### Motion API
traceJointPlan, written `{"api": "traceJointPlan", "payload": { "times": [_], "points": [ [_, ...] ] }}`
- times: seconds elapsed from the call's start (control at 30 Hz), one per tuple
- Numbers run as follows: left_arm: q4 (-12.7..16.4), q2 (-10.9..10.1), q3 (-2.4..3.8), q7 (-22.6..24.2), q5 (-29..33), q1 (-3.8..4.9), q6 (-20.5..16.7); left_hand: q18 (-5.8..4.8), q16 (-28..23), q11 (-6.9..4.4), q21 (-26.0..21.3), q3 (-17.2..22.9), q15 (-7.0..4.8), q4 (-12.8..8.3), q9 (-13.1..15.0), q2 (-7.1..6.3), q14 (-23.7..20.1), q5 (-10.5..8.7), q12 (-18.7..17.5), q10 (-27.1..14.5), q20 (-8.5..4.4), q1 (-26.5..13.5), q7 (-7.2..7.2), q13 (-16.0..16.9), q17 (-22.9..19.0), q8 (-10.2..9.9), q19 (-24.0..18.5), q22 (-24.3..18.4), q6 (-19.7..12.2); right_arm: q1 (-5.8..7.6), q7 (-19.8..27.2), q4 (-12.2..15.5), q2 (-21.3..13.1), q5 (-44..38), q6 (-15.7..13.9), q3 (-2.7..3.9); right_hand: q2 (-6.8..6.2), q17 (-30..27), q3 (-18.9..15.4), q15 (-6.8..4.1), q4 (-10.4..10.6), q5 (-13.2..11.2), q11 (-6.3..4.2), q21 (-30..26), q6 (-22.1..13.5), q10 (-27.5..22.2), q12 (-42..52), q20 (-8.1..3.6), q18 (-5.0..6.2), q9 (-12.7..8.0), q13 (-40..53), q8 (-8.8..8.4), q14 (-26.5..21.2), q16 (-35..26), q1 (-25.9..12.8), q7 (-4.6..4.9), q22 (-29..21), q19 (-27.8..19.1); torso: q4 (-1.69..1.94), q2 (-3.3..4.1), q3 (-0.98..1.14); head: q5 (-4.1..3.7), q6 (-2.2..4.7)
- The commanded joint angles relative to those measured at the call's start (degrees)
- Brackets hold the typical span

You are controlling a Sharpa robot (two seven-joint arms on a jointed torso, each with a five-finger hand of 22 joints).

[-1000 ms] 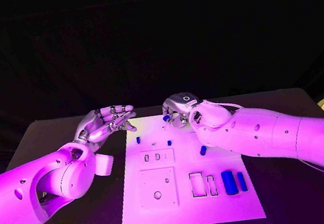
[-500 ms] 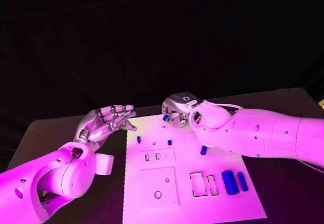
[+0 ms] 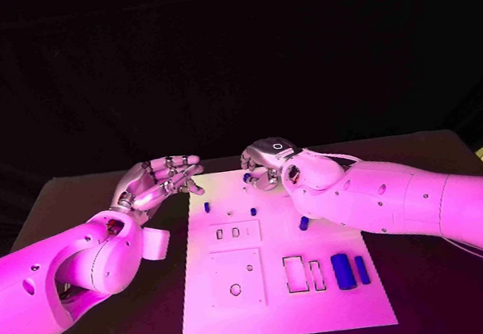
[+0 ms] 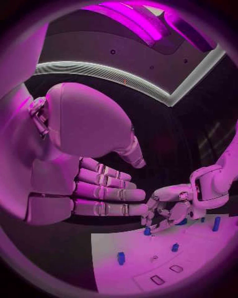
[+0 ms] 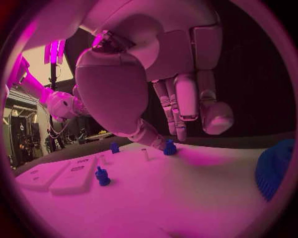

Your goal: Assemble the parts on the task board

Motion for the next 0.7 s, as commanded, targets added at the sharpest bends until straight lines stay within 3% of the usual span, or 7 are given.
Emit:
{"api": "traceJointPlan", "payload": {
  "times": [0.03,0.27,0.5,0.57,0.63,0.7],
  "points": [
    [0.07,0.07,0.05,0.04,0.02,0.1,0.18,1.29,1.18,0.15,1.14,1.27,-0.09,-0.77,0.91,0.39,-0.72,0.27,-0.52,-0.16,-0.03,-1.02,1.16,1.0,0.83,-0.69,-0.8,0.85,-0.35,-0.03,0.11,-0.15,0.13,0.1,0.65,0.0,-0.38,-0.58,1.63,0.18,0.47,0.92,0.09,-0.94,-0.52,-2.13,0.01,-0.1,0.05,-0.16,-0.47,-1.28,-0.14,-0.75,-1.01,0.09,-0.36,-1.17,0.04,0.04,-0.02,0.04,-0.12],
    [-0.04,0.01,0.05,0.03,0.03,0.11,0.19,1.29,1.18,0.15,1.14,1.27,-0.09,-0.77,0.91,0.39,-0.72,0.27,-0.52,-0.16,-0.03,-1.02,1.16,1.0,0.83,-0.69,-0.8,0.85,-0.35,-0.05,-0.1,1.08,-0.99,0.13,-0.2,-0.01,-0.95,-1.23,0.35,0.25,0.44,1.06,0.16,-1.93,-0.78,-3.09,-0.02,-0.01,0.25,-0.35,-0.72,-1.85,-0.41,-1.23,-0.92,0.12,-1.28,-1.65,-0.08,-0.04,0.0,0.12,-0.15],
    [-0.29,-0.34,0.05,0.09,0.07,0.12,0.18,1.29,1.18,0.15,1.14,1.27,-0.09,-0.77,0.91,0.39,-0.72,0.27,-0.52,-0.16,-0.03,-1.02,1.16,1.0,0.83,-0.69,-0.8,0.85,-0.35,0.0,-0.48,7.22,-6.57,1.0,-1.62,0.31,-1.28,-1.33,-0.87,0.23,0.54,1.12,0.1,-2.24,-0.81,-3.15,0.22,0.02,0.3,-0.48,-0.73,-2.2,-0.46,-1.29,-0.78,0.08,-1.44,-1.68,-0.38,-0.15,0.17,0.22,0.23],
    [-0.34,-0.5,0.05,0.1,0.1,0.12,0.18,1.29,1.18,0.15,1.14,1.27,-0.09,-0.77,0.91,0.39,-0.72,0.27,-0.52,-0.16,-0.03,-1.02,1.16,1.0,0.83,-0.69,-0.8,0.85,-0.35,0.15,-0.46,9.88,-9.03,2.58,-1.4,0.64,-1.83,-1.41,-4.32,0.02,1.54,3.13,0.01,-2.49,-0.61,-2.6,0.38,0.02,0.25,-0.71,-0.6,-2.72,-0.42,-1.3,-1.18,-0.01,-1.39,-1.49,-0.66,-0.26,0.26,0.21,0.33],
    [-0.39,-0.61,0.05,0.12,0.12,0.12,0.2,1.29,1.18,0.15,1.14,1.27,-0.09,-0.77,0.91,0.39,-0.72,0.27,-0.52,-0.16,-0.03,-1.02,1.16,1.0,0.83,-0.69,-0.8,0.85,-0.35,0.4,-0.49,12.06,-11.15,4.55,-0.85,0.96,-1.05,-1.34,-12.03,-0.19,3.37,5.56,-0.39,-2.96,-0.37,-1.85,0.33,-0.17,0.18,-1.2,-0.22,-3.85,-0.28,-1.15,0.42,-0.08,-1.24,-1.06,-0.83,-0.36,0.32,0.05,0.45],
    [-0.46,-0.68,0.05,0.14,0.14,0.12,0.22,1.29,1.18,0.15,1.14,1.27,-0.09,-0.77,0.91,0.39,-0.72,0.27,-0.52,-0.16,-0.03,-1.02,1.16,1.0,0.83,-0.69,-0.8,0.85,-0.35,0.74,-0.52,13.59,-12.84,6.24,-0.09,1.2,-0.86,-1.22,-14.84,-0.26,4.42,6.16,-0.45,-3.1,-0.8,-0.91,0.64,-0.35,0.25,-1.46,0.17,-4.53,-0.21,-1.03,0.83,-0.06,-1.12,-0.88,-0.98,-0.45,0.39,0.0,0.59]
  ]
}}
